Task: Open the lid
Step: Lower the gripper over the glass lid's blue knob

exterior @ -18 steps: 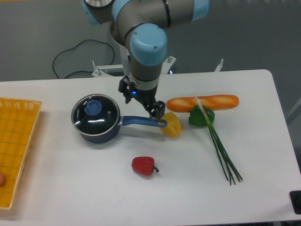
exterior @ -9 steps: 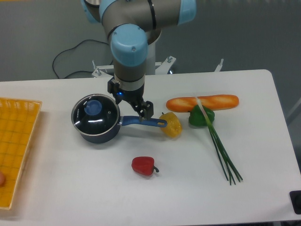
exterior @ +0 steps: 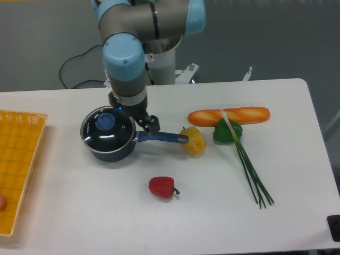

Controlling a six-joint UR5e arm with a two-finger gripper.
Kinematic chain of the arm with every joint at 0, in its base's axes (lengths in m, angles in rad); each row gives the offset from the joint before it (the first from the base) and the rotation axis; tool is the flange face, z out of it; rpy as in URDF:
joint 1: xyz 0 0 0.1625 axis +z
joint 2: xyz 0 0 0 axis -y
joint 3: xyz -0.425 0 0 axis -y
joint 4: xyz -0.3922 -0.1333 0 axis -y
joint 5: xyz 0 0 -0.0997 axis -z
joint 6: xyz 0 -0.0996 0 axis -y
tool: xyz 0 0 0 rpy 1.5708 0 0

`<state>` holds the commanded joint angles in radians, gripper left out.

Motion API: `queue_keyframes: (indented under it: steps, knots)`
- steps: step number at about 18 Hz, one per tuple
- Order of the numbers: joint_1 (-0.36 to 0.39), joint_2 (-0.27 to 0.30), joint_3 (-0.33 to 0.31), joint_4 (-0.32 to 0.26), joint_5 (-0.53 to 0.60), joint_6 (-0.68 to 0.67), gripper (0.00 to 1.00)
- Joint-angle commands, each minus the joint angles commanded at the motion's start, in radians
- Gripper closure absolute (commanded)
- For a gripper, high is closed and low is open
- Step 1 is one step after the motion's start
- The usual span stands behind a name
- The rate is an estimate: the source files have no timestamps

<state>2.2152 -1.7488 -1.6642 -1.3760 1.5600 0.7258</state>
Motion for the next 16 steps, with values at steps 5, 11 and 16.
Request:
queue_keyframes:
  steps: [5, 11, 16]
  knots:
    - [-0.015, 0.014, -0.064, 0.008, -0.008, -0.165, 0.00]
    - [-0.052, 0.015, -0.147, 0.112, -0.006, -0.330, 0.00]
    - [-0.075, 0.014, -0.170, 0.155, -0.012, -0.336, 0.00]
